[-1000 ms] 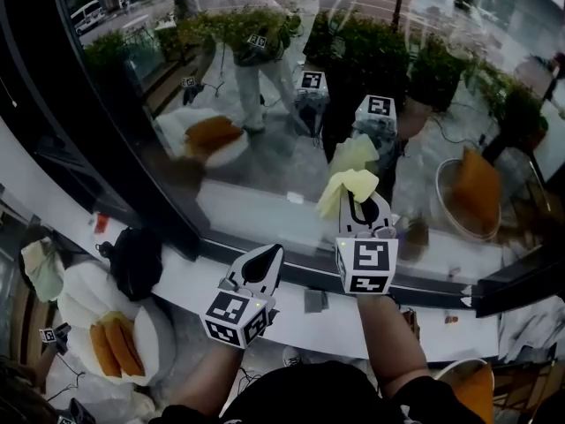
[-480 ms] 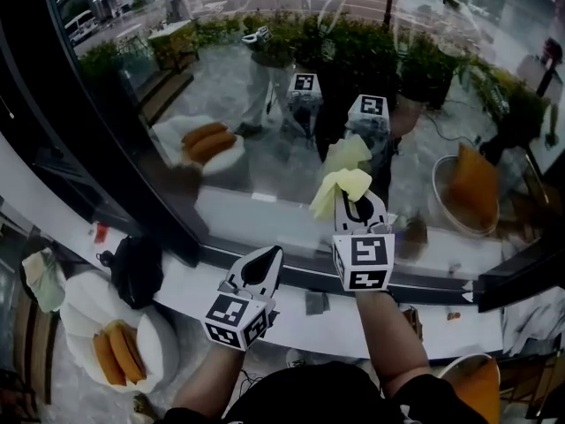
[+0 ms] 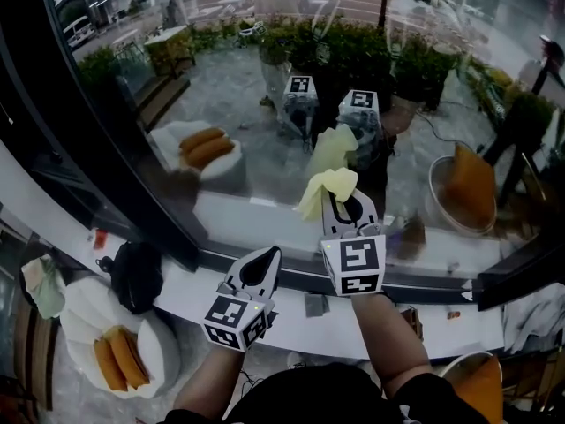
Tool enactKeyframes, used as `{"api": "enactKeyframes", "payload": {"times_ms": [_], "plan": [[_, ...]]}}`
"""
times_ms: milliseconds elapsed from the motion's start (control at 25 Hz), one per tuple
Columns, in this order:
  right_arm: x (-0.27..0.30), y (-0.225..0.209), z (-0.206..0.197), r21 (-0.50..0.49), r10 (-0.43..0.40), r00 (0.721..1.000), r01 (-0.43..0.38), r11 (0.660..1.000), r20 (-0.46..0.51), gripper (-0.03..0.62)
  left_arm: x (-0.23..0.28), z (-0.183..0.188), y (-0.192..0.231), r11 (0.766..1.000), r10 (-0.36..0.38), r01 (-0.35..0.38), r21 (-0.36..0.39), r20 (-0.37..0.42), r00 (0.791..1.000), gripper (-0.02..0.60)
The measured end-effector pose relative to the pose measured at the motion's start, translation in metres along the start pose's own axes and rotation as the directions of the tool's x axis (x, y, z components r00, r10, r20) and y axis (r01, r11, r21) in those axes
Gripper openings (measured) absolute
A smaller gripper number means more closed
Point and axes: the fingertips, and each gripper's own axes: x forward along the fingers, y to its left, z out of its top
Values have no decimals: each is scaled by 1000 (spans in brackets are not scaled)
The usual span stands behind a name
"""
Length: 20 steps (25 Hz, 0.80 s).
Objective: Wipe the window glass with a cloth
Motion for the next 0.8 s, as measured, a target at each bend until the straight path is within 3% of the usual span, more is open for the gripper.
{"api": "enactKeyframes", "payload": {"times_ms": [480, 800], "plan": [[-10, -32, 56, -51, -60, 995, 65, 997, 83, 43, 16, 19, -21, 994, -93, 91, 60, 30, 995, 8], [-13, -61, 61, -60, -96, 992, 102, 993, 82, 43, 40, 32, -50, 983, -165, 161, 90, 39, 986, 8]]}}
